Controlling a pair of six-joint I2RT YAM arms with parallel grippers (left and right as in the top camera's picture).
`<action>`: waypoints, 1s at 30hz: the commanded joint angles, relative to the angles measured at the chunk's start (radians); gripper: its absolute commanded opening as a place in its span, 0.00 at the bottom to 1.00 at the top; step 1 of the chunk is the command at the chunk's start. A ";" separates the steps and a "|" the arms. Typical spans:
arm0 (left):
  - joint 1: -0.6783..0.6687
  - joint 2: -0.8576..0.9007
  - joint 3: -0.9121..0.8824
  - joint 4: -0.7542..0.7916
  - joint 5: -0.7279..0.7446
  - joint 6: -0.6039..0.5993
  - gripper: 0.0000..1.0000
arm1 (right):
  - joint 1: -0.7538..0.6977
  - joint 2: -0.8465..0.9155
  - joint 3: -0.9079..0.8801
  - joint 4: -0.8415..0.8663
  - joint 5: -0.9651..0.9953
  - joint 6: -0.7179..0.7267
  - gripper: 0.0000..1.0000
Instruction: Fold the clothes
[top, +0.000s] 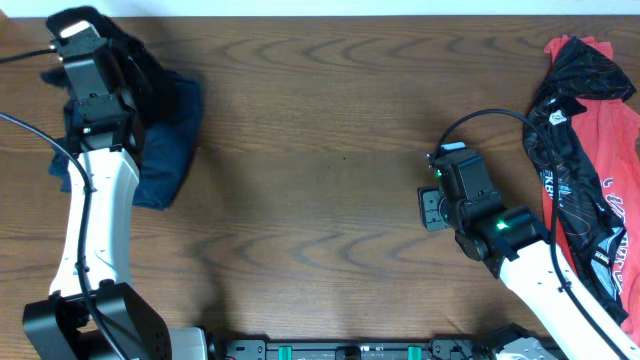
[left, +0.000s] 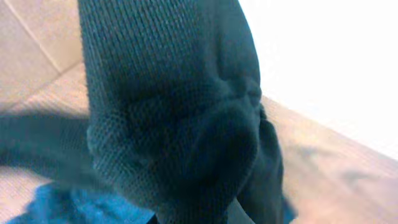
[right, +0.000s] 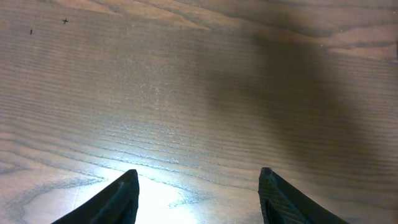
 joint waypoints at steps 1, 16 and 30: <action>0.000 -0.017 0.007 0.052 0.012 -0.185 0.06 | -0.009 -0.006 0.014 -0.007 0.003 0.011 0.61; 0.078 0.092 0.007 0.337 0.187 -0.176 0.06 | -0.009 -0.006 0.014 -0.034 0.003 0.011 0.61; 0.146 0.192 0.007 -0.196 0.273 -0.109 0.06 | -0.009 -0.006 0.014 -0.033 0.003 0.011 0.61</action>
